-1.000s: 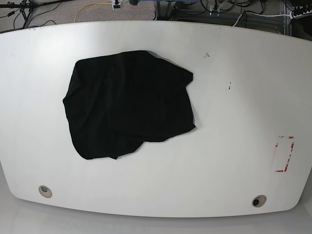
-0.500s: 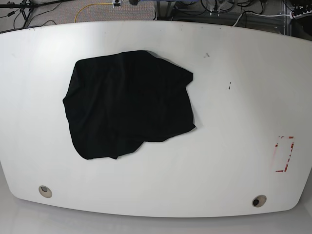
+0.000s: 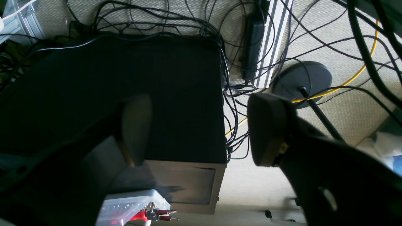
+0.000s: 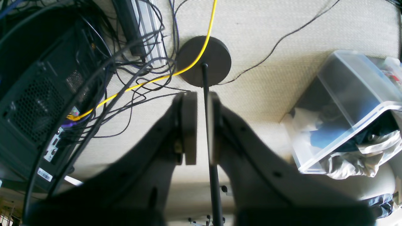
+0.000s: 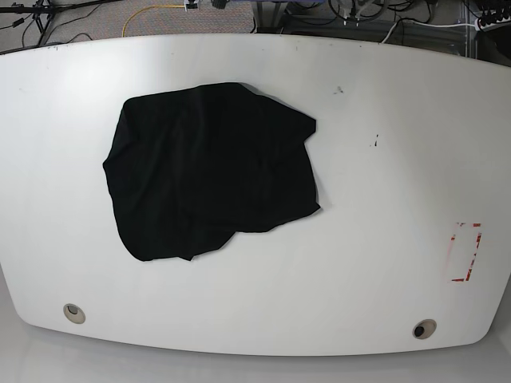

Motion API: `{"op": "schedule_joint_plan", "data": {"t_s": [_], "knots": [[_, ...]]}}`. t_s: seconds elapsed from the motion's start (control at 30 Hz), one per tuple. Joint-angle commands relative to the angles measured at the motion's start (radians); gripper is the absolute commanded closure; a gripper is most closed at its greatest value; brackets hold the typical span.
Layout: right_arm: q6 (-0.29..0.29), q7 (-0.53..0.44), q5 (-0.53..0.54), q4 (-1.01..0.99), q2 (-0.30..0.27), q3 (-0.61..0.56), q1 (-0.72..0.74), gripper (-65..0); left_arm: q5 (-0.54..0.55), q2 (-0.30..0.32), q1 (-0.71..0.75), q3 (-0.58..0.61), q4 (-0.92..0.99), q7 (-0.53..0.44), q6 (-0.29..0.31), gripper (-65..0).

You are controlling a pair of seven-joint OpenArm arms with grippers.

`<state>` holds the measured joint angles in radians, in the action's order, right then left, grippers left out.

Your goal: Fold the T-shirt properly

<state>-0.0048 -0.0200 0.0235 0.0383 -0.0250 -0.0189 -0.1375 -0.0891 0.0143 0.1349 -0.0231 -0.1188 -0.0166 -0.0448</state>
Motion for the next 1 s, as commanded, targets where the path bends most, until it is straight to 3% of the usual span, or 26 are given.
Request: {"op": "schedule_joint_plan", "data": {"t_s": [0.0, 0.97], "knots": [[-0.007, 0.007, -0.002, 0.000, -0.001, 0.002, -0.009, -5.2, 0.003, 0.001, -0.001, -0.001, 0.002, 0.001, -0.003, -44.5], [-0.007, 0.010, -0.005, -0.004, -0.004, 0.001, -0.012, -5.1, 0.001, 0.004, -0.006, 0.002, 0.007, 0.003, -0.002, -43.7]]}}
